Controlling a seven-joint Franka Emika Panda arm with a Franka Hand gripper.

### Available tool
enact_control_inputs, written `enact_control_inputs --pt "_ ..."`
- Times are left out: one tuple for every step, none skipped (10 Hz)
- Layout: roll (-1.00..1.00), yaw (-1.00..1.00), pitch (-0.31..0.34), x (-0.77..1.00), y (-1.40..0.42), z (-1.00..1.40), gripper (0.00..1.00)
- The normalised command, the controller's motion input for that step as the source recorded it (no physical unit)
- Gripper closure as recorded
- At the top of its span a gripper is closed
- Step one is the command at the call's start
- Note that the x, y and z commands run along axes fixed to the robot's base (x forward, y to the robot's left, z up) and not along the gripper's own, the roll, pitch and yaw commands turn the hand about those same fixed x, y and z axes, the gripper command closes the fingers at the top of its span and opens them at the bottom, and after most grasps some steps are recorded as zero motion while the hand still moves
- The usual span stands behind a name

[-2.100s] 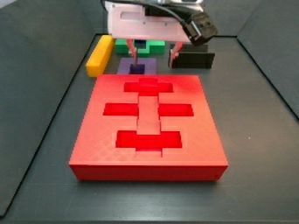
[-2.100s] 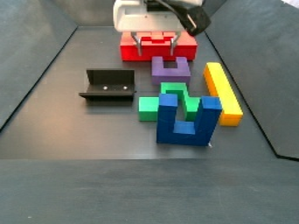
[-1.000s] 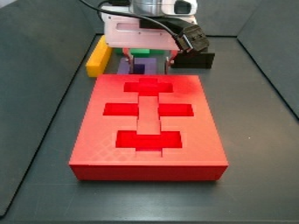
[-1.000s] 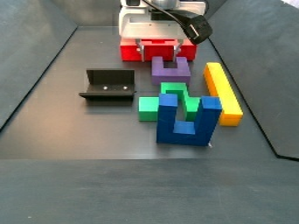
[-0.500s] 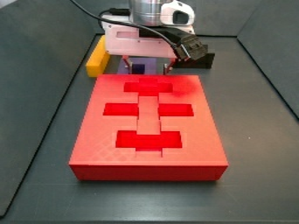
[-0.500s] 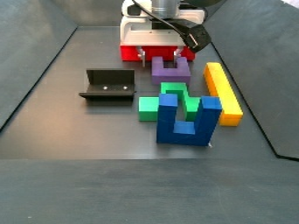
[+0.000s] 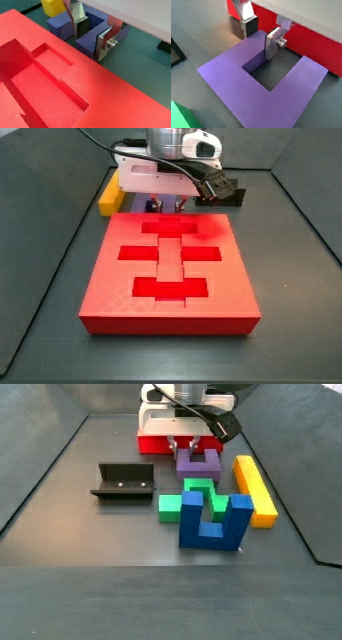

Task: Pick up the purple object. Move up. Place the purple object on the fixture. Regrasp the purple object. Move to above the board. Insert the purple object.
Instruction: Pick up the purple object.

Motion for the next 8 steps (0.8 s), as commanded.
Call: enact_control_inputs --pt "0.00 0.00 0.000 0.00 0.00 0.00 1.00" --pt "0.00 0.00 0.000 0.00 0.00 0.00 1.00" --pt "0.00 0.00 0.000 0.00 0.00 0.00 1.00" --pt "0.00 0.00 0.000 0.00 0.00 0.00 1.00" --pt "0.00 0.00 0.000 0.00 0.00 0.00 1.00" --pt "0.00 0.00 0.000 0.00 0.00 0.00 1.00" --pt "0.00 0.00 0.000 0.00 0.00 0.00 1.00" --pt "0.00 0.00 0.000 0.00 0.00 0.00 1.00"
